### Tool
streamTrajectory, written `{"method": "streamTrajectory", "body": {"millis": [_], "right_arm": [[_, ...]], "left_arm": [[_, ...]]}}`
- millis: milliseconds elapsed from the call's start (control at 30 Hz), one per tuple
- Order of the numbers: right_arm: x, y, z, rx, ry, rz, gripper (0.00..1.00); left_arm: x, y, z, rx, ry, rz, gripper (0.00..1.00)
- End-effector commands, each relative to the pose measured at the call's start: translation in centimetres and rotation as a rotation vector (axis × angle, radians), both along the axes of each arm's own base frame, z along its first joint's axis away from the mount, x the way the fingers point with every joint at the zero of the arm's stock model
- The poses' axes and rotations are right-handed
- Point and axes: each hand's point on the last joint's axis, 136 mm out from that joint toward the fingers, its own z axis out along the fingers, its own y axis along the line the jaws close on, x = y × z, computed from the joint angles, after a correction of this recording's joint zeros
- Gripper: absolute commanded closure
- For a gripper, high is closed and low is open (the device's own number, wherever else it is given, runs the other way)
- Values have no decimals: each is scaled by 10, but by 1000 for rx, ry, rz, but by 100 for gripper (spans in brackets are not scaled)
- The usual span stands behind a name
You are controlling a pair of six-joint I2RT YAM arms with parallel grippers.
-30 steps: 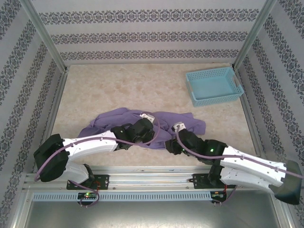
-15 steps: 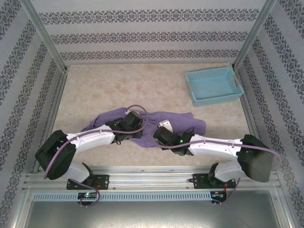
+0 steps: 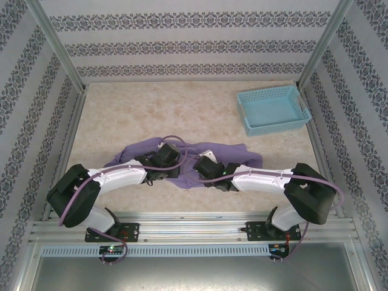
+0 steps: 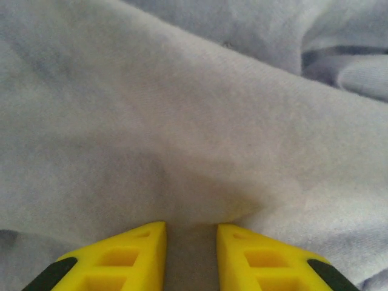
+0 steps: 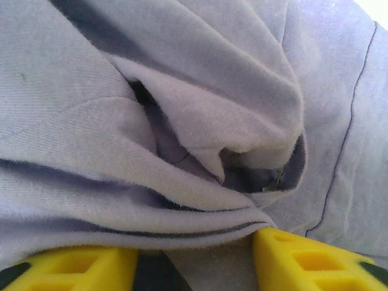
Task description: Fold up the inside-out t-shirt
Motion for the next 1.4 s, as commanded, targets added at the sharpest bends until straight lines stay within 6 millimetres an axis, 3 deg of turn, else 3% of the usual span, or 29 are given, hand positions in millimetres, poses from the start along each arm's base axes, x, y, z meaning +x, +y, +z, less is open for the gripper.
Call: {"method": "streamTrajectory", "body": {"millis": [0,233,300,467,633,900,1000,1167,1300,1367], "right_arm": [[5,-9,-3,-50,-16,-26,57],[10,-20,22,-69,-80,-47,93],[9,-25,33,-60,-103,-49,99],[-9,-21,69,74,-125,34,100],[-36,-9,93,348,-38,110,100],[-38,-33,120,498,-69,37,100],[-30,-47,118,487,-74,-34,100],[-9,-72,103,460,-51,-191,100],[2,-85,98,481,-27,-286,100],[1,-76,99,501,-12,-237,100]], "left_arm": [[4,8,-7,8,17,37,72],[3,24,-21,42,63,91,70],[3,30,-25,50,74,110,70],[4,41,-34,56,102,145,69],[8,45,-38,76,119,156,68],[14,48,-42,101,148,164,67],[13,44,-31,76,145,139,63],[7,51,18,39,49,132,53],[-5,88,48,122,-28,192,44],[-14,118,56,181,-45,270,38]]}}
